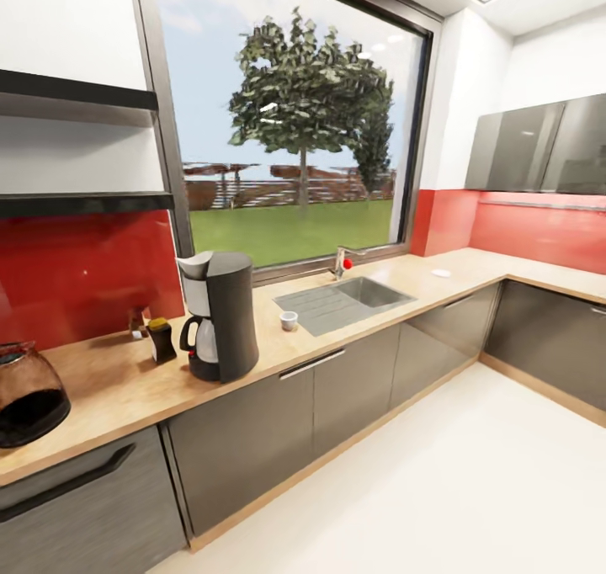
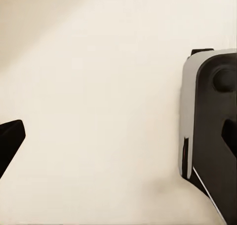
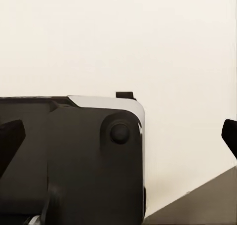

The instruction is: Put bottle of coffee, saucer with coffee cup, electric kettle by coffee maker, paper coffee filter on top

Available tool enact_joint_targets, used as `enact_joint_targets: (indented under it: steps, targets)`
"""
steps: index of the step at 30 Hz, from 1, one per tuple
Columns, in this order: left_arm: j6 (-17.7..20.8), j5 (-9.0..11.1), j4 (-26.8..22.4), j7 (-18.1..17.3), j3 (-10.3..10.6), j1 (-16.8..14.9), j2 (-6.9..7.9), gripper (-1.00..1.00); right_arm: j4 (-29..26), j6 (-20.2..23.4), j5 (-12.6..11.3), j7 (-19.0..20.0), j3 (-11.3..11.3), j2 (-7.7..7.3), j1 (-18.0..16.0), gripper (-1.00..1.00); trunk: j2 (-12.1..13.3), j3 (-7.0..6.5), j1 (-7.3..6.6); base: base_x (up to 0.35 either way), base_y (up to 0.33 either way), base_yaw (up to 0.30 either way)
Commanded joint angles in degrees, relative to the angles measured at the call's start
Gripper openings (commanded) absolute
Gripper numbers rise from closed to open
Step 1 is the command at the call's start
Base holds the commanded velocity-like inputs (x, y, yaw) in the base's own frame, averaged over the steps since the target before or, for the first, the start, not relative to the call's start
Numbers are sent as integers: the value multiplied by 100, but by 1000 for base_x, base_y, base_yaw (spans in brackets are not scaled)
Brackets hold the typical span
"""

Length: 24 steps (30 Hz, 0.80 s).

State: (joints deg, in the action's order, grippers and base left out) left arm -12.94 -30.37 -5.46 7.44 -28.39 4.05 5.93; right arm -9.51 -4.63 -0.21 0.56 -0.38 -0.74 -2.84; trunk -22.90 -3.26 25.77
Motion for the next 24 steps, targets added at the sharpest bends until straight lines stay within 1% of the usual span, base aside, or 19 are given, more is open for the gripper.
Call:
enact_joint_targets:
  steps: [1,4,8,16,24]
  targets:
    - [-17,-59,94,27,-35,5,17,100,8,-21,-26,6,-5,-5,-4,100,-2,0,2,0,0,-267]
    - [-16,-64,280,50,-23,9,36,100,10,-21,-103,6,-6,-12,-2,100,-2,0,2,0,0,-268]
    - [-16,-66,347,63,3,16,29,100,11,-21,-134,13,-5,-14,-4,100,-2,0,2,0,0,-268]
    - [-22,-71,347,65,26,17,-31,100,10,-21,-145,16,-6,-15,-5,100,-2,0,2,0,0,-268]
    - [-25,-74,345,73,34,17,-19,100,7,-15,-146,15,-6,-14,-4,100,-2,0,2,0,0,-268]
